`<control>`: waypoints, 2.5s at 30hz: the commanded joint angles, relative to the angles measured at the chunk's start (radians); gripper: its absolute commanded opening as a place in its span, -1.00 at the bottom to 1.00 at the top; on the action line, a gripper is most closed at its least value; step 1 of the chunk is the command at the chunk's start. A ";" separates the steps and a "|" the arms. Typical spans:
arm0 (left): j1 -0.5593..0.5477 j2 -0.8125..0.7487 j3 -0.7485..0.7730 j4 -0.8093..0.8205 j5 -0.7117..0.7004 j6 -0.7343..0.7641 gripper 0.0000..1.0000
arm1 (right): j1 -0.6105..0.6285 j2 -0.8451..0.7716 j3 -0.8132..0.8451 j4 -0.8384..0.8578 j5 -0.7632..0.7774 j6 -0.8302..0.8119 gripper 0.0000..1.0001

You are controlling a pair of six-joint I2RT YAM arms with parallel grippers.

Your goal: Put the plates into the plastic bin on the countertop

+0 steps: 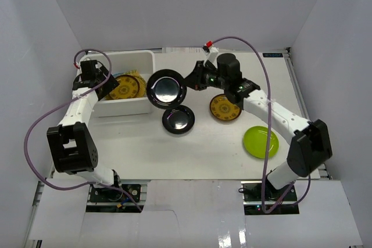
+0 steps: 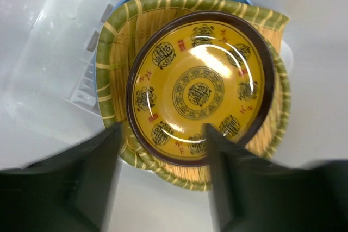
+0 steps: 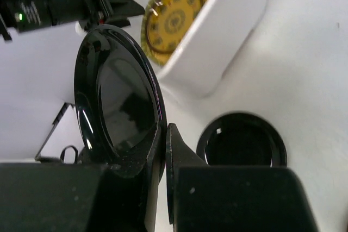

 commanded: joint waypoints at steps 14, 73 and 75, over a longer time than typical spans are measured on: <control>-0.021 -0.347 0.112 0.173 0.171 -0.184 0.93 | 0.164 0.687 0.940 -0.078 0.348 -0.019 -0.85; -1.058 -0.471 -0.622 0.272 -0.470 -0.373 0.70 | -0.502 -0.580 -0.780 -0.057 0.235 -0.048 -0.22; -1.034 -0.407 -0.619 0.318 -0.456 -0.382 0.72 | -0.514 -0.537 -0.767 -0.014 0.214 -0.047 -0.15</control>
